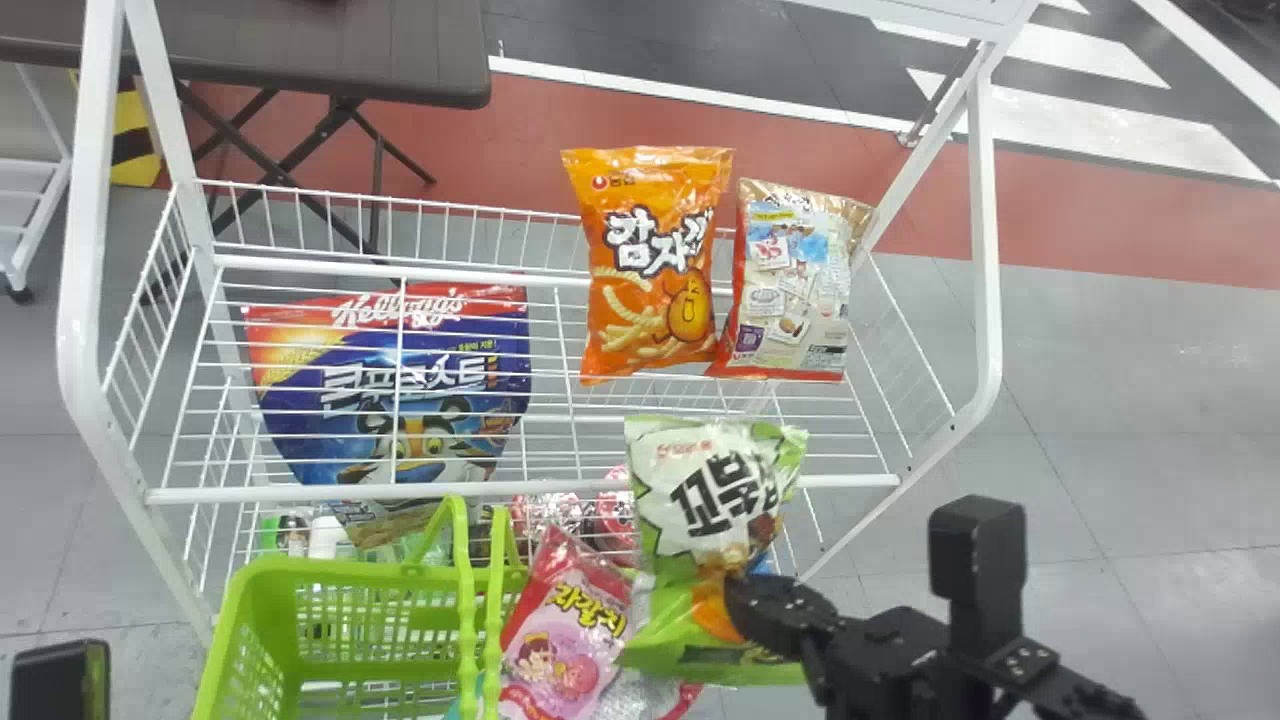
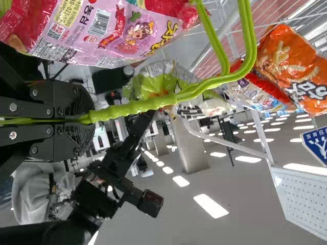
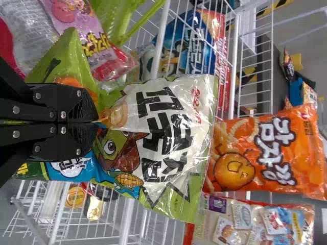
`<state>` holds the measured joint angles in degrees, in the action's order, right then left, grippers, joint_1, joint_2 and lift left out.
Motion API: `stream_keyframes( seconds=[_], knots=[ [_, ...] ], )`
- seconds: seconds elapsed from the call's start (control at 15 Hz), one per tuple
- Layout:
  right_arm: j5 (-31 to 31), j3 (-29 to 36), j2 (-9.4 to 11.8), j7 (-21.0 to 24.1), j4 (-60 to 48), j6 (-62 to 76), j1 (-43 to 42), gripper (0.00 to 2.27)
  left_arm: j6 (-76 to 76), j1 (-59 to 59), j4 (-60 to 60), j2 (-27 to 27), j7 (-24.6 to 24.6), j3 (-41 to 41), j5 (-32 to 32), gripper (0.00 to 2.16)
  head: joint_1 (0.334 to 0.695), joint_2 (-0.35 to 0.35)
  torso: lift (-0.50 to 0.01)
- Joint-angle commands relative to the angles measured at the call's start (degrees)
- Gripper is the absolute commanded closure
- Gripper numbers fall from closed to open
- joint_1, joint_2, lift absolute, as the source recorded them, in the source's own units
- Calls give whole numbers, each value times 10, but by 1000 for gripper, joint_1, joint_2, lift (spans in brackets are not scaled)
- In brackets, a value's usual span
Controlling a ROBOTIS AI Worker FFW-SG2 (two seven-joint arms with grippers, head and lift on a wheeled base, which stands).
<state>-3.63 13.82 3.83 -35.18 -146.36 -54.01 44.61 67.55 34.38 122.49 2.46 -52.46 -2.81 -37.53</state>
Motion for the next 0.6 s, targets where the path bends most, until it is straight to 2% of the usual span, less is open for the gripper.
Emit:
stream_keyframes(
  seconds=[0.0,0.2,0.53],
  knots=[
    [-2,-37,2,-2,10,-11,8,2165,-1,6,6,0,-1,0,0,1099,695,-350,0],
    [1,-85,14,-2,9,-17,27,2165,-1,10,9,0,0,3,2,1099,695,-350,0],
    [17,-126,47,-2,18,-76,48,2165,-13,13,9,-1,2,11,4,1099,695,-350,0]
  ],
)
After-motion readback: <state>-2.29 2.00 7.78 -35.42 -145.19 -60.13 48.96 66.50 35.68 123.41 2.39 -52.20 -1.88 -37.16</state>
